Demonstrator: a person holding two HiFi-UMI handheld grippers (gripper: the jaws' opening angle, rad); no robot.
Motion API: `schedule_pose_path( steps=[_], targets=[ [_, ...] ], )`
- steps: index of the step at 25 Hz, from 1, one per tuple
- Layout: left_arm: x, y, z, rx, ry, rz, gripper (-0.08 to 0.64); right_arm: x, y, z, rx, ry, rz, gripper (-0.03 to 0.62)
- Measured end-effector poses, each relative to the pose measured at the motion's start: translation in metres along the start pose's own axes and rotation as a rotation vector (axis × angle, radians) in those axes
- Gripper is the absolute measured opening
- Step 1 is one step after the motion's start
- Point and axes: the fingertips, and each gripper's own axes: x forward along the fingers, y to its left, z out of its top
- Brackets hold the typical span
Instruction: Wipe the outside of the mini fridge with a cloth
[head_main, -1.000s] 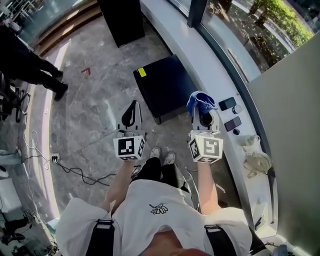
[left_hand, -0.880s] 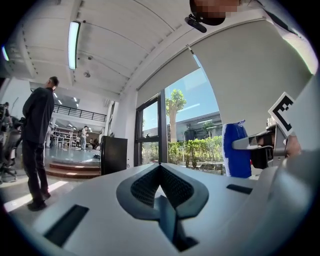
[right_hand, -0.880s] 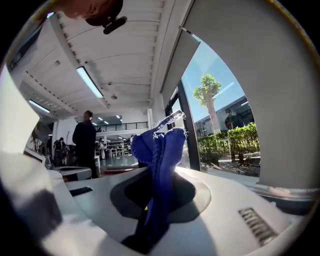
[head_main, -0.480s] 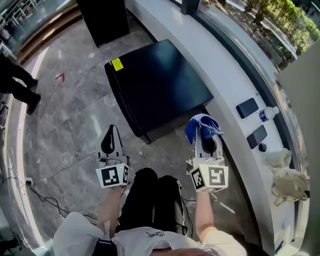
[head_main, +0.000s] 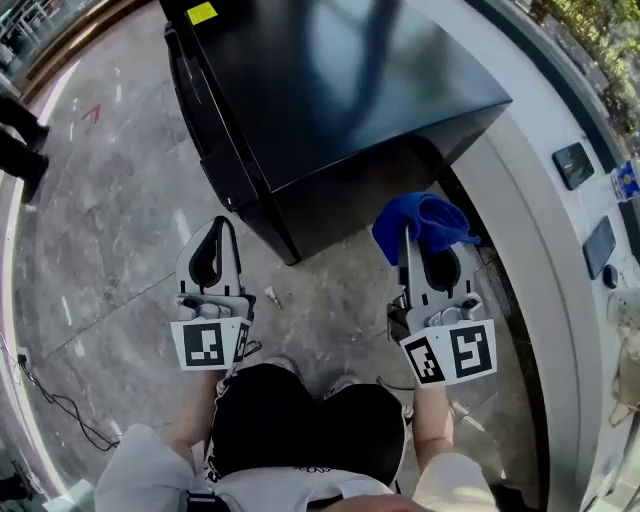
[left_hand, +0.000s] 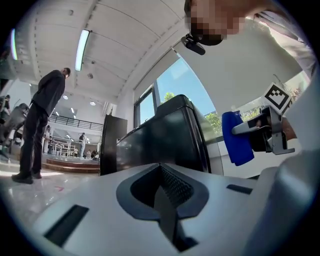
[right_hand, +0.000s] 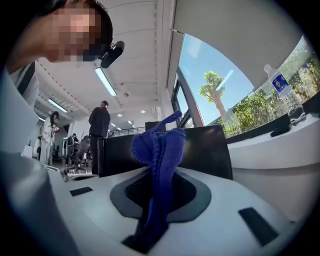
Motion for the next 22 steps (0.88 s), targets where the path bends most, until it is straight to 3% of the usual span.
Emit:
schedule_pose_path(
  steps=[5, 10, 17, 22],
  targets=[
    [-0.001, -0.013, -0.023, -0.064, 0.021, -0.049, 0.005, 0.005, 0.027, -0.017, 0.037, 0.018, 0.119, 0.075],
    [0.002, -0.034, -0.034, -0.090, 0.008, -0.078, 0.005, 0.014, 0.063, -0.004, 0.051, -0.018, 0.209, 0.075],
    [-0.005, -0.035, -0.037, -0.134, 0.009, -0.057, 0.005, 0.033, 0.144, 0.018, -0.026, -0.039, 0.363, 0.075],
    [-0.012, -0.031, -0.037, -0.136, 0.022, -0.042, 0.005, 0.042, 0.158, 0.018, -0.124, -0.012, 0.355, 0.075]
  ],
)
